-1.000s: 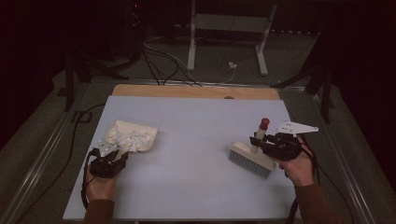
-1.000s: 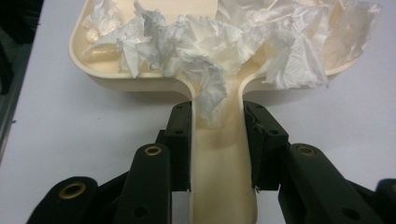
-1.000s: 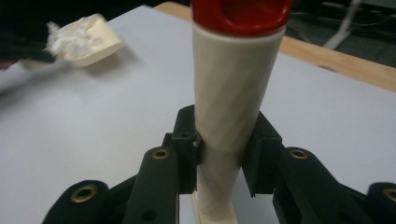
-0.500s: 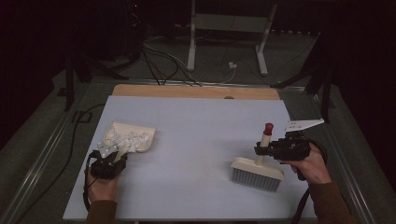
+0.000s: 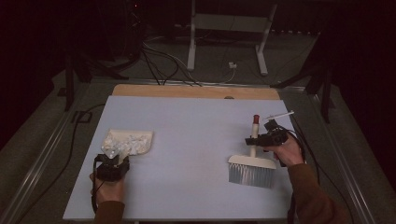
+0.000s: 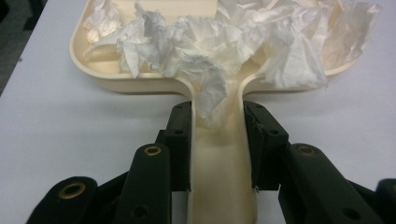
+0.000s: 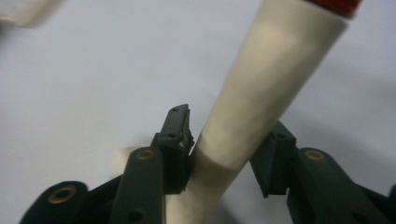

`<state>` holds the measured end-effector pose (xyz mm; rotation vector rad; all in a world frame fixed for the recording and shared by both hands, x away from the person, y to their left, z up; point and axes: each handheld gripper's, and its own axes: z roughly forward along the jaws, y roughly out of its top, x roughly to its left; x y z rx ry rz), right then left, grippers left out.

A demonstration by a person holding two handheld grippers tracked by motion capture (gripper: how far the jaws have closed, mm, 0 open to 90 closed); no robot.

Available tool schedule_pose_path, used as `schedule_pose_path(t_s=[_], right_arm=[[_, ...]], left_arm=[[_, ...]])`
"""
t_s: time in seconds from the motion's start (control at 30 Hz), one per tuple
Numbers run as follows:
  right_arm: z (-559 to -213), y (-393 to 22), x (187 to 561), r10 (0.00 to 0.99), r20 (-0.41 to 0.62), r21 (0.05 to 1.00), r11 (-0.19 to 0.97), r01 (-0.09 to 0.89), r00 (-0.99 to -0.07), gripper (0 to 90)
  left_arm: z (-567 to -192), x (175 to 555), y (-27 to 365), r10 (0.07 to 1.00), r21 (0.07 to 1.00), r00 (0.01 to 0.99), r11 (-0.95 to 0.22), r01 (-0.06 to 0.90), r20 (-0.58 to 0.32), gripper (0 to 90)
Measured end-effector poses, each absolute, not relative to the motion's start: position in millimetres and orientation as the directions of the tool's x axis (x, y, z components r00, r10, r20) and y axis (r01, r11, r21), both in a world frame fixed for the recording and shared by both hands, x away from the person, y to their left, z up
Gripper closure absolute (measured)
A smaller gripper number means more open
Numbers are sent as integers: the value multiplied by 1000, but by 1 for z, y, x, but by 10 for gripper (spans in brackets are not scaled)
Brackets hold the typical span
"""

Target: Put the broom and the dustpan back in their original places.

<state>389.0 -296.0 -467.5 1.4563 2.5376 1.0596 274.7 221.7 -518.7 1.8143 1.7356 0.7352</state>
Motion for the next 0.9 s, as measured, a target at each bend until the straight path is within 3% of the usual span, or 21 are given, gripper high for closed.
schedule_pose_path(t_s=[0.2,0.3,0.4,0.47,0.57,0.6,0.63,0.77,0.8,0.9], right_arm=[[-490,-290,390,862,190,565,295,770,-469,545],[-495,-286,388,906,98,560,292,775,-413,356],[-494,-284,381,940,-8,603,276,748,-341,198],[-490,-284,373,952,-27,649,249,719,-304,155],[-481,-278,347,933,-5,757,239,609,-361,122],[-477,-274,337,923,-17,791,248,560,-385,115],[-474,-271,327,911,-19,818,251,517,-412,102],[-470,-262,294,869,-16,890,238,389,-495,85],[-470,-260,289,862,-23,899,240,367,-506,75],[-470,-258,278,849,-30,916,235,326,-528,37]], left_arm=[[-522,275,217,999,706,5,-32,708,40,664],[-523,274,217,999,715,0,-24,699,34,654],[-523,272,217,1000,724,0,-5,690,7,543],[-518,268,217,1000,751,23,-3,660,-16,467],[-503,258,217,997,825,76,-29,564,-17,337],[-496,255,218,994,848,107,-47,528,-11,226],[-490,251,220,988,867,150,-53,495,-25,177],[-469,237,229,964,920,262,-66,386,-41,93],[-466,234,231,962,926,271,-66,371,-40,43],[-461,227,235,956,936,291,-60,347,-47,17]])
